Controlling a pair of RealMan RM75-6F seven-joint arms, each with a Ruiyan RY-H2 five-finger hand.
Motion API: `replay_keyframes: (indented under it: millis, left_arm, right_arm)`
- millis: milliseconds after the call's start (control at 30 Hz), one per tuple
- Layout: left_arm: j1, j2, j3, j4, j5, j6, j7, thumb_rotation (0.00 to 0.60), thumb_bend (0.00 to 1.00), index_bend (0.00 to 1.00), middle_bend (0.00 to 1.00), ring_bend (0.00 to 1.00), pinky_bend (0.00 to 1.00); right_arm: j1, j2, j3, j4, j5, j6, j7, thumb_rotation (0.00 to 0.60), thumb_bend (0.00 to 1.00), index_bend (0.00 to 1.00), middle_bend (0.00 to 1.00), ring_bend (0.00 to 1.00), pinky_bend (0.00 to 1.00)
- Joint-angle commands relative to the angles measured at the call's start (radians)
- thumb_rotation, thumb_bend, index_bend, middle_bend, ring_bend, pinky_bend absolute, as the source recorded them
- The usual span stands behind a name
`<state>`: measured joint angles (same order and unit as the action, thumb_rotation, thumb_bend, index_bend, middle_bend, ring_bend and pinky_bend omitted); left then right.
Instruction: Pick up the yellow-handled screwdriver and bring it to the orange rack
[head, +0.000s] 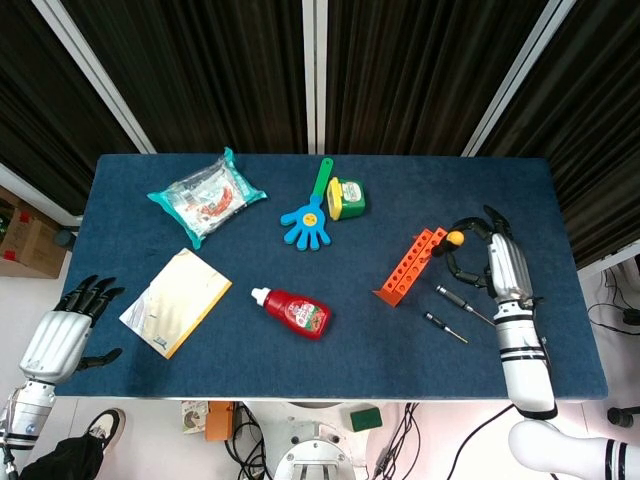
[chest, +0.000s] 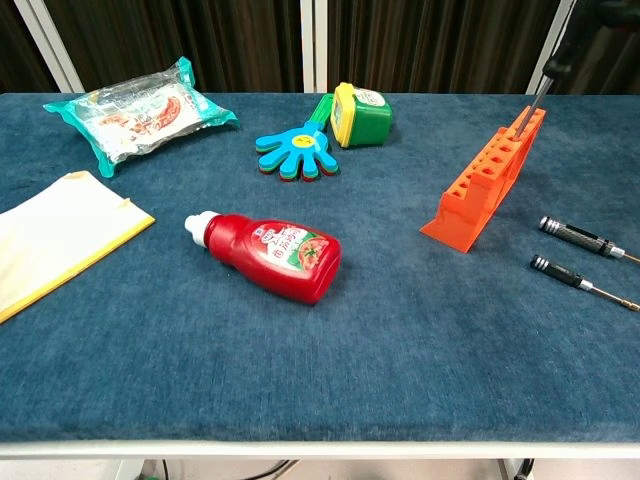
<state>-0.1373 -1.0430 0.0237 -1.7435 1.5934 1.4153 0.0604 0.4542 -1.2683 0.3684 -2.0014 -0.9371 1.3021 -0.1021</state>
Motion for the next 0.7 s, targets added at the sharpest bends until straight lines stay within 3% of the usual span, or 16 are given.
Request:
replay_keyframes:
  millis: [33, 67, 133, 267, 700]
  left_arm:
    - [0.000, 0.000, -0.001, 0.000, -0.002, 0.000, -0.001, 0.600, 0.00, 0.17, 0.12, 0.04, 0.22]
    - [0.000, 0.000, -0.001, 0.001, -0.003, 0.001, -0.002, 0.600, 0.00, 0.17, 0.12, 0.04, 0.22]
    - [0.001, -0.001, -0.003, 0.000, -0.007, 0.002, -0.001, 0.600, 0.00, 0.17, 0.12, 0.04, 0.22]
    - [0.001, -0.001, -0.002, -0.003, -0.008, 0.000, 0.005, 0.600, 0.00, 0.17, 0.12, 0.04, 0.22]
    - [0.000, -0.001, -0.001, -0.005, -0.011, -0.003, 0.010, 0.600, 0.00, 0.18, 0.12, 0.04, 0.22]
  right_arm:
    - [0.001, 0.017, -0.010, 0.002, -0.013, -0.031, 0.019, 0.600, 0.27, 0.18, 0.16, 0.00, 0.00]
    - [0.000, 0.023, -0.013, 0.003, -0.017, -0.039, 0.025, 0.600, 0.21, 0.06, 0.14, 0.00, 0.00]
    - [0.000, 0.038, -0.021, 0.002, -0.020, -0.062, 0.033, 0.600, 0.13, 0.00, 0.13, 0.00, 0.00]
    - [-0.002, 0.043, -0.025, 0.008, -0.031, -0.074, 0.057, 0.600, 0.08, 0.00, 0.12, 0.00, 0.00]
    - [-0.025, 0.075, -0.030, -0.002, -0.067, -0.079, 0.128, 0.600, 0.07, 0.00, 0.10, 0.00, 0.00]
